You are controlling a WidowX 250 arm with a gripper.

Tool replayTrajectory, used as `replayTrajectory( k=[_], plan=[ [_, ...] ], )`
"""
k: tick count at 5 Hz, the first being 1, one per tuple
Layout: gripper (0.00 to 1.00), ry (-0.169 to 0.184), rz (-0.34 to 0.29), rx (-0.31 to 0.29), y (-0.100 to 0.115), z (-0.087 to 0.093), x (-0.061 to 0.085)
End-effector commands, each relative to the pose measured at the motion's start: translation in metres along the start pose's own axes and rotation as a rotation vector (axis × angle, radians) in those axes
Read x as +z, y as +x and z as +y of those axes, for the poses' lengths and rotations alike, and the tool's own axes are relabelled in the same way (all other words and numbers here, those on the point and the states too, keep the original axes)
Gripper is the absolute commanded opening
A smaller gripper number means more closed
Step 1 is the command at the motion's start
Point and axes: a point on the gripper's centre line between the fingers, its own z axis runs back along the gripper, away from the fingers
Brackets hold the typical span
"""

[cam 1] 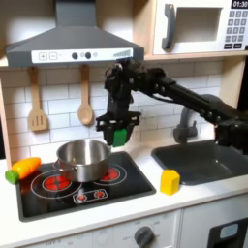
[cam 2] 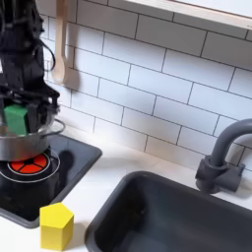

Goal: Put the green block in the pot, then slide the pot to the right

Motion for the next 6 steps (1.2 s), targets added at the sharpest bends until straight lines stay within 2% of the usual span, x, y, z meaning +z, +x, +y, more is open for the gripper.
replayTrajectory(
  k=[1, 3, 5, 6],
  plan=[
    [0.00, 0.017, -0.025, 0.056, 0.025, 0.021, -0.004],
    [0.00, 0.032, -0.039, 0.084, 0.041, 0.037, -0.015],
    [0.00, 0.041, -0.035, 0.092, 0.045, 0.044, -0.030],
    [0.00, 0.041, -0.051, 0.075, 0.046, 0.044, -0.026]
  ],
)
